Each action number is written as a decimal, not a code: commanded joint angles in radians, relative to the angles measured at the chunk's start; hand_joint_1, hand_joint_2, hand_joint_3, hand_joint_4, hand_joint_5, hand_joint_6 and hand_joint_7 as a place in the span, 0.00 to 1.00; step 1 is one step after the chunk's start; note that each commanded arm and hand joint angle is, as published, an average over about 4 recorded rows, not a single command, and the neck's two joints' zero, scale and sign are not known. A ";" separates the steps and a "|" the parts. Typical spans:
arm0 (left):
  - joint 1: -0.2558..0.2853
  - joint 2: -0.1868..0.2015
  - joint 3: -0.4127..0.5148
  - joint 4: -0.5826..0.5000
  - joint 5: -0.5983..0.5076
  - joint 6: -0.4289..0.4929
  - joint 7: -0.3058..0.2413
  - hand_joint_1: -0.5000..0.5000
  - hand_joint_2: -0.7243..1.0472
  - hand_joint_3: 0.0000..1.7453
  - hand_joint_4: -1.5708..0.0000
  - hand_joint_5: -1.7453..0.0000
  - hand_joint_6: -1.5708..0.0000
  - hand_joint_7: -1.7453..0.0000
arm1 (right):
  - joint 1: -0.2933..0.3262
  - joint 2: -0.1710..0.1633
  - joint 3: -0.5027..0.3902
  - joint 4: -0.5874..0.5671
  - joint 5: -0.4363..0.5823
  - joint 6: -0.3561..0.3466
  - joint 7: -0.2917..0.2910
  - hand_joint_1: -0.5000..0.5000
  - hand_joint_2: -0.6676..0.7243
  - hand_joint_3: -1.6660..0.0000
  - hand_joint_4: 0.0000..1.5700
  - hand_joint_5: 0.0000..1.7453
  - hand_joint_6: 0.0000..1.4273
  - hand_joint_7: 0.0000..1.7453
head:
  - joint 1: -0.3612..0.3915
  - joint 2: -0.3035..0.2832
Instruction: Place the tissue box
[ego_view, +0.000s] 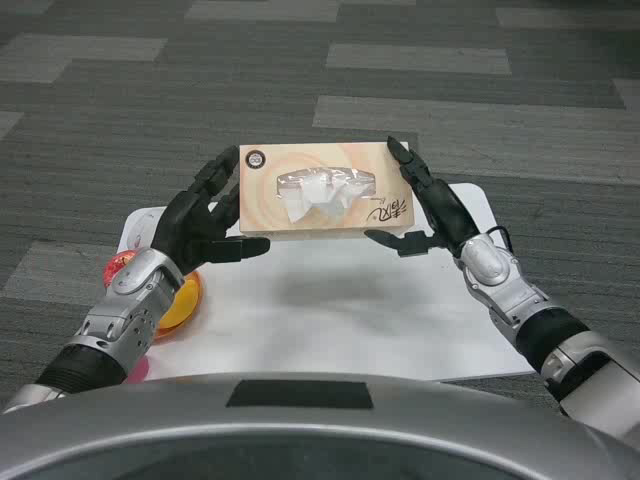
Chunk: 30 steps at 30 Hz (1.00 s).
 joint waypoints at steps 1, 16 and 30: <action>-0.017 -0.032 -0.035 -0.039 0.011 0.001 -0.033 1.00 0.95 0.08 1.00 1.00 1.00 1.00 | 0.021 0.028 0.016 -0.080 -0.017 -0.035 0.027 0.04 0.09 0.57 0.02 0.33 0.00 0.00 | -0.010 0.010; -0.017 -0.032 -0.033 -0.040 0.011 0.001 -0.032 1.00 0.95 0.10 1.00 1.00 1.00 1.00 | 0.021 0.028 0.018 -0.080 -0.017 -0.035 0.027 0.04 0.09 0.57 0.00 0.33 0.00 0.00 | -0.006 0.004; -0.017 -0.032 -0.032 -0.037 0.011 0.002 -0.032 1.00 0.95 0.10 1.00 1.00 1.00 1.00 | 0.024 0.028 0.015 -0.077 -0.017 -0.035 0.026 0.04 0.09 0.57 0.00 0.33 0.00 0.00 | -0.003 0.002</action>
